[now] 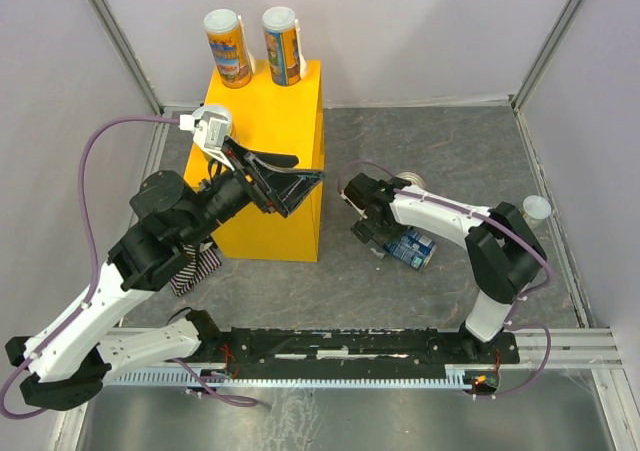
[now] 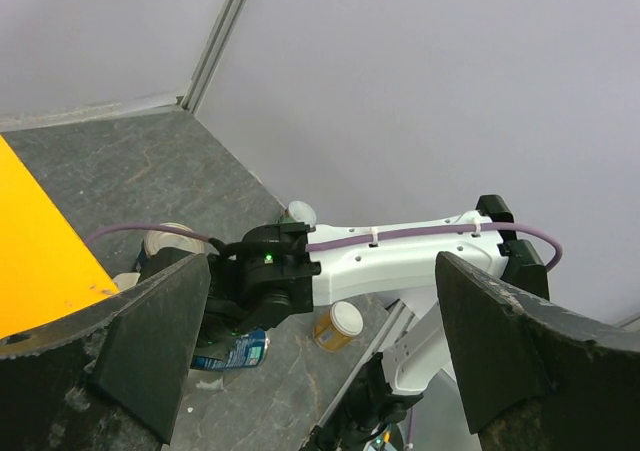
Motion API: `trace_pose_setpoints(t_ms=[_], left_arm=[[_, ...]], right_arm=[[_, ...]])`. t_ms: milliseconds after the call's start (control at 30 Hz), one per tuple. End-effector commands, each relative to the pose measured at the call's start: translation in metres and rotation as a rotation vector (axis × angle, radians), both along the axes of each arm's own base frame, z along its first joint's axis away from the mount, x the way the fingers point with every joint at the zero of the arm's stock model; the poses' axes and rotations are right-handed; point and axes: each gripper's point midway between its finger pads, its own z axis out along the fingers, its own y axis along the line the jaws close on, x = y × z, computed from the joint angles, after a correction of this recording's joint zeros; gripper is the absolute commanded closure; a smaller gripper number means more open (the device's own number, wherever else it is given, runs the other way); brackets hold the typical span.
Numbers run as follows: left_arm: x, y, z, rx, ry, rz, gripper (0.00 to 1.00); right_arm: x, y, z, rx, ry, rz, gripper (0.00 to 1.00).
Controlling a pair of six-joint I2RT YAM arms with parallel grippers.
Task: Place and organize the canned foods onto the counter
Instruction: Pick up the canned food from the center of the board.
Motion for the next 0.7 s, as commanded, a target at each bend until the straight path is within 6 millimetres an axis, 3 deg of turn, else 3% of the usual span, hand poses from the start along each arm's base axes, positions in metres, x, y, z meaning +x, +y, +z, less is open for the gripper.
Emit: trace_pose_setpoints(t_ms=[0,433,567,667], left_arm=[[0.002,0.006,0.017,-0.029,-0.03,0.027,0.01],[0.011,0.0,0.013,0.004,-0.031,0.045,0.01],[0.012,0.0,0.011,0.011,-0.031,0.049,0.01],[0.012,0.0,0.013,0.011,-0.036,0.052,0.01]], right_arm=[[-0.001,0.009,-0.021,0.047,0.063,0.002,0.01],[0.0,0.015,-0.043,0.073,0.106,-0.005,0.02],[-0.001,0.019,-0.046,0.087,0.112,-0.007,0.1],[0.001,0.021,-0.041,0.112,0.098,-0.019,0.23]])
